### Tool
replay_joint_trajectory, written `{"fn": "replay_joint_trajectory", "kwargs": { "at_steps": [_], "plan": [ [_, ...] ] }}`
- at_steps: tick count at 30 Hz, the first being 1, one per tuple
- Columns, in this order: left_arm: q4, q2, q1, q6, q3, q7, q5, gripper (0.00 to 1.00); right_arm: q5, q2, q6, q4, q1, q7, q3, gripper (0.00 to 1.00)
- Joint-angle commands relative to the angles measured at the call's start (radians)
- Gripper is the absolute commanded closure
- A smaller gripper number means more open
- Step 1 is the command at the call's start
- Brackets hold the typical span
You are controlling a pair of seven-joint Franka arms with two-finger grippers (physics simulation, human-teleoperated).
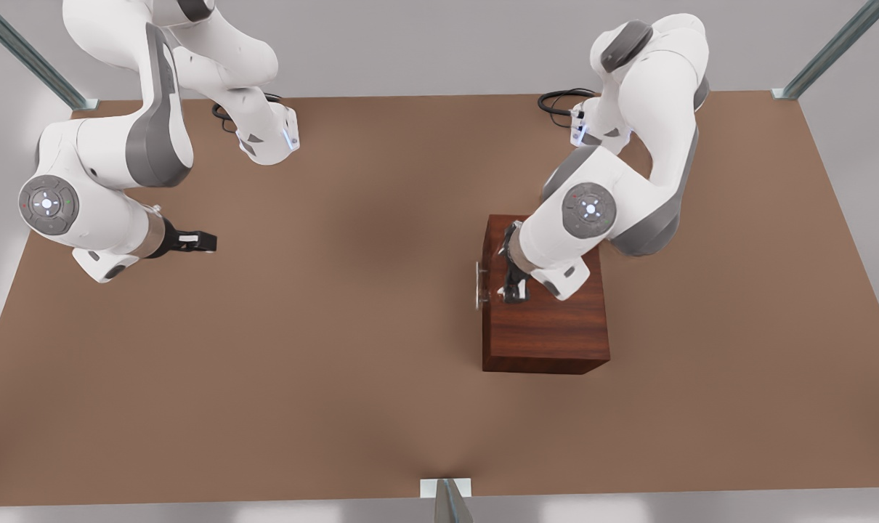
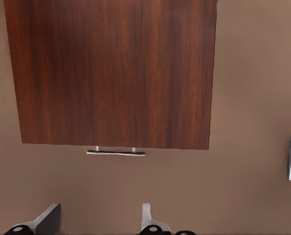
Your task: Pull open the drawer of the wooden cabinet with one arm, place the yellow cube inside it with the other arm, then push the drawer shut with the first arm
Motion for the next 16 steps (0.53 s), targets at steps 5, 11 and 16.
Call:
{"fn": "replay_joint_trajectory", "kwargs": {
  "at_steps": [5, 11, 16],
  "plan": [
    [-0.335, -0.299, 0.136, -0.114, 0.318, 3.000, 0.170, 0.00, 0.001, -0.016, -0.003, 0.002, 0.000, 0.008, -0.003, 0.00],
    [-0.317, -0.325, 0.147, -0.313, 0.314, 2.294, -0.136, 0.00, -0.001, -0.023, -0.008, -0.004, 0.000, -0.007, -0.005, 0.00],
    [-0.316, -0.325, 0.141, -0.330, 0.306, 2.292, -0.083, 0.00, -0.001, -0.022, -0.006, -0.004, 0.000, -0.007, -0.005, 0.00]
  ]
}}
